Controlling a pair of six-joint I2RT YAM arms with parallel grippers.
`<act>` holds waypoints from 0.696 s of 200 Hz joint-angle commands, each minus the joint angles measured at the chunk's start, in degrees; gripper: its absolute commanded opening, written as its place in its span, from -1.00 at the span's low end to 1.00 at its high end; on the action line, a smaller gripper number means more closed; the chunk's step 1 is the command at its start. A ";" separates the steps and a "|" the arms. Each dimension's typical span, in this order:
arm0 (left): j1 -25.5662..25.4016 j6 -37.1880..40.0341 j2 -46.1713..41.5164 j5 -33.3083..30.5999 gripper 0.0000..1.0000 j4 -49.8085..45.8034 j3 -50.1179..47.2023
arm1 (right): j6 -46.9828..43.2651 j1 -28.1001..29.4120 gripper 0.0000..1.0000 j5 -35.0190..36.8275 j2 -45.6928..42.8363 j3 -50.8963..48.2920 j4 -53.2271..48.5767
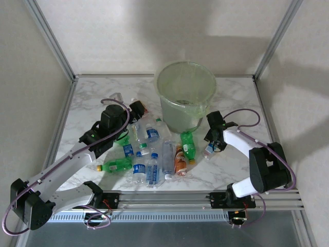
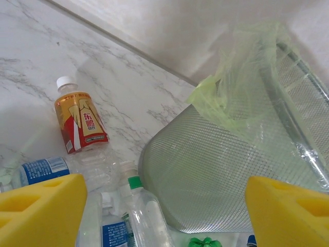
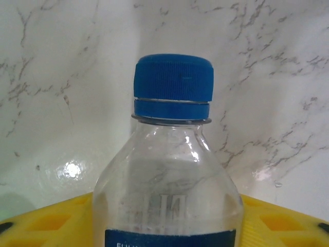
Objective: Put the plastic bottles in the bin
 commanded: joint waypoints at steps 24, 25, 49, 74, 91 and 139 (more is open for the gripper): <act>0.72 -0.84 -1.18 0.79 0.60 -0.19 -0.47 | -0.45 -0.52 0.00 2.60 -1.04 -0.50 -0.94; 0.72 -0.85 -1.24 0.79 0.60 -0.18 -0.51 | -0.49 -0.53 0.00 2.69 -1.13 -0.47 -1.03; 0.80 -0.97 -1.38 0.79 0.60 -0.35 -0.54 | -0.95 -0.48 -0.02 4.89 -6.45 2.86 -5.07; 1.07 -1.13 -1.21 0.97 0.59 -0.88 -0.36 | -2.67 -0.52 -0.02 6.98 -12.69 10.20 -9.87; 1.31 -1.21 -1.27 1.06 0.59 -1.57 -0.42 | -4.05 -0.53 -0.03 8.38 -15.60 16.90 -12.81; 2.05 -1.39 -2.34 0.90 0.59 -3.09 -0.60 | -6.77 0.03 -0.10 9.50 -17.20 35.79 -16.27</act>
